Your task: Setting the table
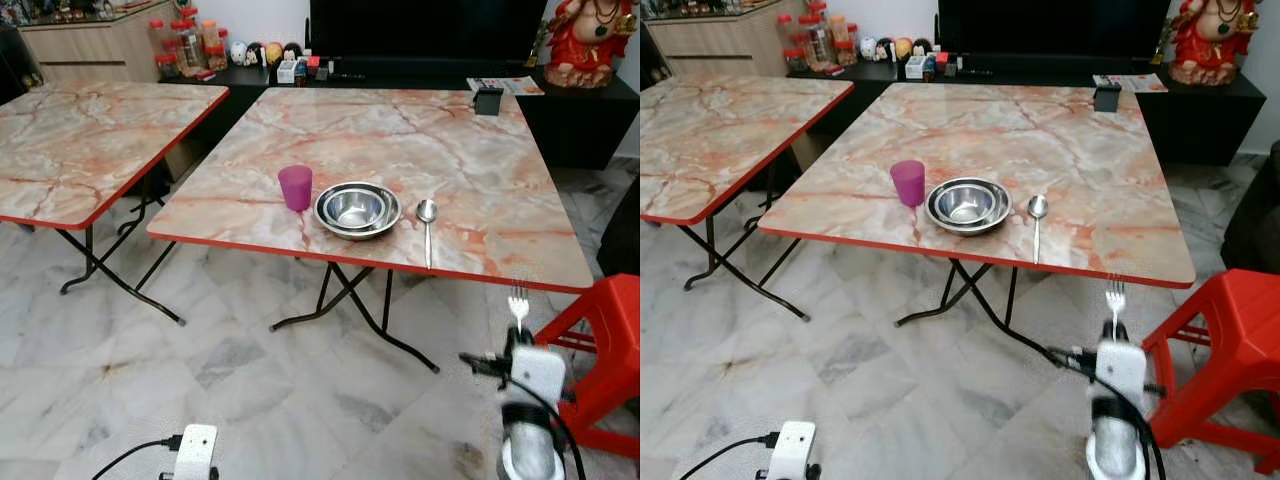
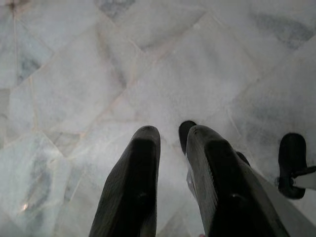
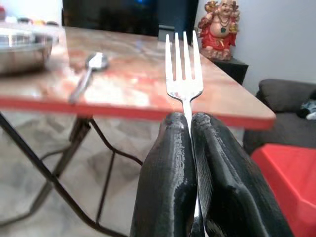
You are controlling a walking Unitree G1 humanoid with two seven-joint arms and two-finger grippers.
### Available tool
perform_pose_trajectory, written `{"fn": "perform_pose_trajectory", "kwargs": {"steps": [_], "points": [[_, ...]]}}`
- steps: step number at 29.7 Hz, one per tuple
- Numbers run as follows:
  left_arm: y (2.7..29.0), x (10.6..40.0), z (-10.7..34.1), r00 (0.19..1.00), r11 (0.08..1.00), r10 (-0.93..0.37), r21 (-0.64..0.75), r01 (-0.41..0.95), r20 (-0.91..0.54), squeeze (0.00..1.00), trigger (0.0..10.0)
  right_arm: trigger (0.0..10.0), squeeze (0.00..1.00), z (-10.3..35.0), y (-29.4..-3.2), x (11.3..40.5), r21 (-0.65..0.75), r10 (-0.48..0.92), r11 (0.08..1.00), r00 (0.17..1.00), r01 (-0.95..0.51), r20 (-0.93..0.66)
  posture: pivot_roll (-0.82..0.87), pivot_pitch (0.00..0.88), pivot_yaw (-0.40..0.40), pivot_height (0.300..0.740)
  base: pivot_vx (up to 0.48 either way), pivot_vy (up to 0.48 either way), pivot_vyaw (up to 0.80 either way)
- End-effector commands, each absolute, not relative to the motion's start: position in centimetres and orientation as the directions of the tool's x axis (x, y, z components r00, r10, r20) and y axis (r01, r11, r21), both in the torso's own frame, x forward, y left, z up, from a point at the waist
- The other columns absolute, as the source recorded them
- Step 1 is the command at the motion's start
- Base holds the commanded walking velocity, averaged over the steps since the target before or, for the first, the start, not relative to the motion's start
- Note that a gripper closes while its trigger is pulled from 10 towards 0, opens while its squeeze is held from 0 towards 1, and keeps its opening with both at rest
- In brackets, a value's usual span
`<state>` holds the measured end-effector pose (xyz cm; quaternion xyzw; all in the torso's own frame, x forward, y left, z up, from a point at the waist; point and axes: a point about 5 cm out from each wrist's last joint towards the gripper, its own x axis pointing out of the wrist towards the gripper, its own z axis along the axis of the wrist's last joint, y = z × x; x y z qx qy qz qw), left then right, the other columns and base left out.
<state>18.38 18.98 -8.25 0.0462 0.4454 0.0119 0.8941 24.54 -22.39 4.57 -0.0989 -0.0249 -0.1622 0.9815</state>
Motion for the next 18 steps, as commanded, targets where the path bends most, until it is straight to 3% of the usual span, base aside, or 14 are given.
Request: {"fn": "perform_pose_trajectory", "kwargs": {"steps": [1, 8, 18], "points": [[19.2, 18.6, -8.1, 0.612, 0.996, 0.071, 0.093, 0.004, -0.788, 0.0, 10.0, 10.0, 0.0, 5.7, -22.0, 25.7, -0.159, -0.303, 0.935, 0.947, 0.317, 0.106, -0.12, 0.0, 0.052, 0.74, 0.0, 0.0, 0.0], [19.4, 18.4, -8.2, 0.611, 0.995, 0.088, 0.098, -0.016, -0.787, 0.0, 10.0, 10.0, 0.0, 7.8, -21.2, 28.0, -0.099, -0.273, 0.953, 0.953, 0.287, 0.129, -0.12, 0.0, 0.045, 0.74, 0.0, 0.0, 0.0], [19.3, 18.2, -8.3, 0.608, 0.995, 0.088, 0.096, -0.019, -0.789, 0.0, 10.0, 10.0, 0.0, 8.4, -20.8, 28.7, -0.069, -0.258, 0.961, 0.959, 0.267, 0.114, -0.11, 0.0, 0.038, 0.74, 0.267, 0.0, 0.0]]}}
